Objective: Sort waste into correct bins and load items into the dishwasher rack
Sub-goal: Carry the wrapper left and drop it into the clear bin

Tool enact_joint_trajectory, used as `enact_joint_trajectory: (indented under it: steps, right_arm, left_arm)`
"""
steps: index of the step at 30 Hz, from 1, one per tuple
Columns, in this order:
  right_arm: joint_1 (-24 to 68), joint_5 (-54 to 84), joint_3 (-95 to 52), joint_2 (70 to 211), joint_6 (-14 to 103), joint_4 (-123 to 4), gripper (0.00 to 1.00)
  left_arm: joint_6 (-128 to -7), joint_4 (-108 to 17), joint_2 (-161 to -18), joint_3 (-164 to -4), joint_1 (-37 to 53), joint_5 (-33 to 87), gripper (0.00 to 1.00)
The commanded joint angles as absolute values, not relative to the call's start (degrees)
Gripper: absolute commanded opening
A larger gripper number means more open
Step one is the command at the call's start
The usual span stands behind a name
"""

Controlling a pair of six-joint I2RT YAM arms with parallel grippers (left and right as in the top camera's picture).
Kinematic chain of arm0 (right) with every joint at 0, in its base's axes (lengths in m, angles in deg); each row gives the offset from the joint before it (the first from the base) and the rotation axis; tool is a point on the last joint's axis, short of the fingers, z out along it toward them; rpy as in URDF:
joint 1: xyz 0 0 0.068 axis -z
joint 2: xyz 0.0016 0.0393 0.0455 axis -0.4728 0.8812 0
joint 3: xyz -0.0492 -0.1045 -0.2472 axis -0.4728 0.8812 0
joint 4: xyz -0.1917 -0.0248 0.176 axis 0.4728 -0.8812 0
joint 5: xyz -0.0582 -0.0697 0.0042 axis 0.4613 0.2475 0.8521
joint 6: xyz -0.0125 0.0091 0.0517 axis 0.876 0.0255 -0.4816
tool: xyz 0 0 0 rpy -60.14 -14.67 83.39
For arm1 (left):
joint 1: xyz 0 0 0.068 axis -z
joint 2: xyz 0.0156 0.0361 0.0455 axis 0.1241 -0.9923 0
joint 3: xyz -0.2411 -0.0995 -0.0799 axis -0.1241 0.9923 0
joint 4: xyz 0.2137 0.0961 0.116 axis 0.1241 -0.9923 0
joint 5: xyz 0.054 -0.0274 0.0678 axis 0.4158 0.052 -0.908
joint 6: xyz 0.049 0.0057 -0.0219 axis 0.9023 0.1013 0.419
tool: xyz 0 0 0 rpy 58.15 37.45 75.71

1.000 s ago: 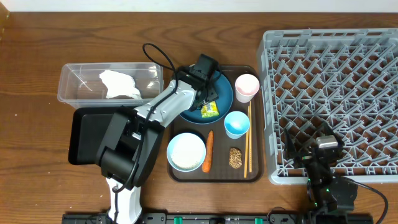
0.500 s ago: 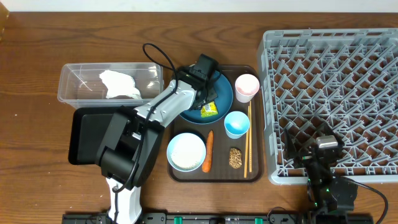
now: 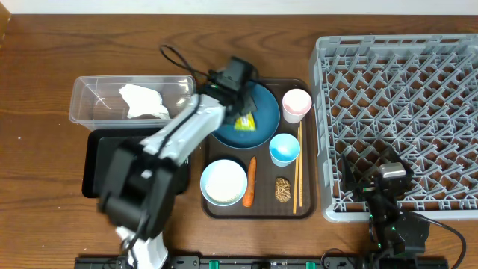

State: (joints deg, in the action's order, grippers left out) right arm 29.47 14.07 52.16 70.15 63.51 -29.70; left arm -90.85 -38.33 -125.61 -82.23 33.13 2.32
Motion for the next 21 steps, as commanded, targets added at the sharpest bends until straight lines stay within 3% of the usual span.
enact_joint_trajectory:
  steps: [1,10,21]
  right_arm:
    - [29.2,13.9,52.2,70.0,64.2,-29.9,0.99]
    - [29.2,13.9,52.2,70.0,64.2,-29.9,0.99]
    - [29.2,13.9,52.2,70.0,64.2,-29.9,0.99]
  left_arm:
    - [-85.8,-38.7,-117.3,-82.3,31.2,1.6,0.06]
    - [-85.8,-39.3,-105.1,-82.3,19.8,1.6,0.07]
    - [-90.2,-41.1,-107.9,-82.1,1.5,1.6,0.06]
